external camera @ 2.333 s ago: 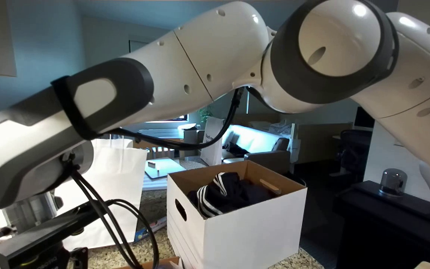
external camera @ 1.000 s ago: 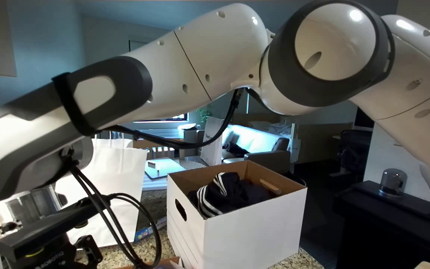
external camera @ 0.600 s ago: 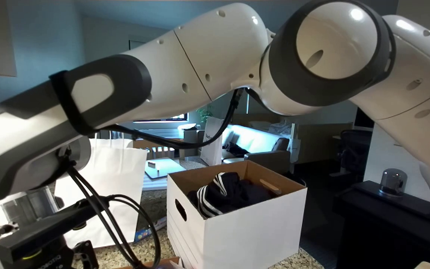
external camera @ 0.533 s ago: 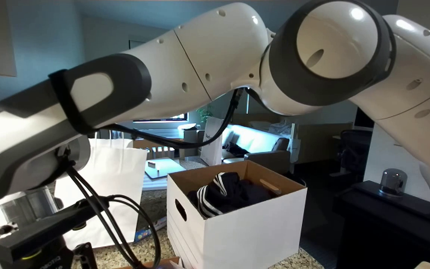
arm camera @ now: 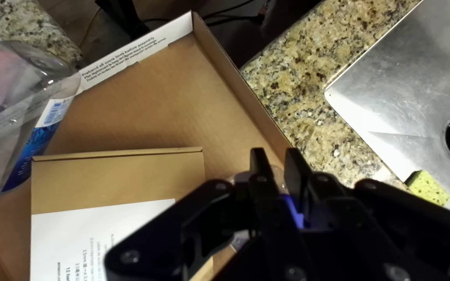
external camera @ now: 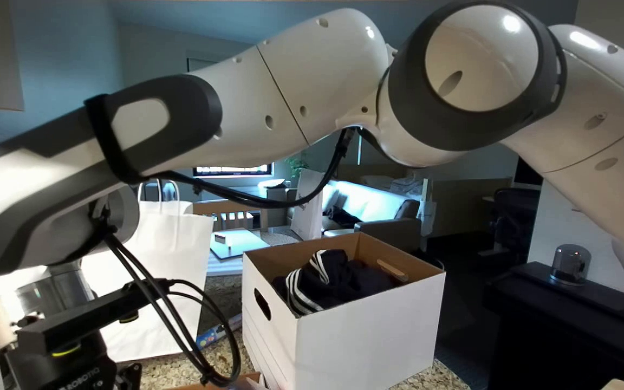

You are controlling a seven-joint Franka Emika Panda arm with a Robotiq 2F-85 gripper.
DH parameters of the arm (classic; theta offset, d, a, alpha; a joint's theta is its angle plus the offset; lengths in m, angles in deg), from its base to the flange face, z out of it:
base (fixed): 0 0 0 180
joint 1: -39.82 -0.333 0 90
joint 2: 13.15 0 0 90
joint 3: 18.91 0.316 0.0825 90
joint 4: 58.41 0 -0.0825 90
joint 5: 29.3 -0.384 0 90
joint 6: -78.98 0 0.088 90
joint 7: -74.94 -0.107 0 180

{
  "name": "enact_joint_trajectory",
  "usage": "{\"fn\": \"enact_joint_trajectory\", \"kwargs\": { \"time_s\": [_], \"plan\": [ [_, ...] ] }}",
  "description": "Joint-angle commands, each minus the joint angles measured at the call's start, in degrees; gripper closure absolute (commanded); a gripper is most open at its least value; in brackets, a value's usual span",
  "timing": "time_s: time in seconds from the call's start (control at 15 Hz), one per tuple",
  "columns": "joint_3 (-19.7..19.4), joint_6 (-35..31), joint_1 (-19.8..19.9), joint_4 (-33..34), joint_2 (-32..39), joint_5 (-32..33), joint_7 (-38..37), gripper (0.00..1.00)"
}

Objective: Put the water bottles into the box

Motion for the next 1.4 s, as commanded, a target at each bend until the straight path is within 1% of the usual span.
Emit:
{"fn": "enact_joint_trajectory", "kwargs": {
  "time_s": [0.0, 0.07, 0.13, 0.2, 0.27, 0.4, 0.73, 0.87, 1.0, 1.33],
  "plan": [
    [0.51, 0.22, 1.41, -0.81, -0.57, -0.81, 2.05, 0.95],
    [0.33, -0.1, 1.38, -0.79, -0.59, -0.45, 1.83, 0.68],
    [0.25, -0.36, 1.42, -0.43, -0.34, -0.15, 1.92, 0.69],
    [0.17, -0.39, 1.45, -0.06, -0.02, 0.03, 2.04, 0.66],
    [0.2, -0.14, 1.5, 0.54, 0.47, 0.0, 2.3, 0.61],
    [-0.58, 0.71, 0.81, 1.88, 1.29, -0.11, 2.99, 0.49],
    [-0.7, 2.24, 0.37, 4.73, 3.37, 0.18, 4.67, 0.16],
    [-0.69, 2.97, 0.13, 6.2, 4.47, 0.26, 5.37, 0.04],
    [-0.69, 4.23, -0.19, 7.89, 5.63, 0.32, 6.08, 0.0],
    [0.19, 5.64, -0.76, 10.05, 6.99, 1.22, 7.76, 0.0]
  ]
}}
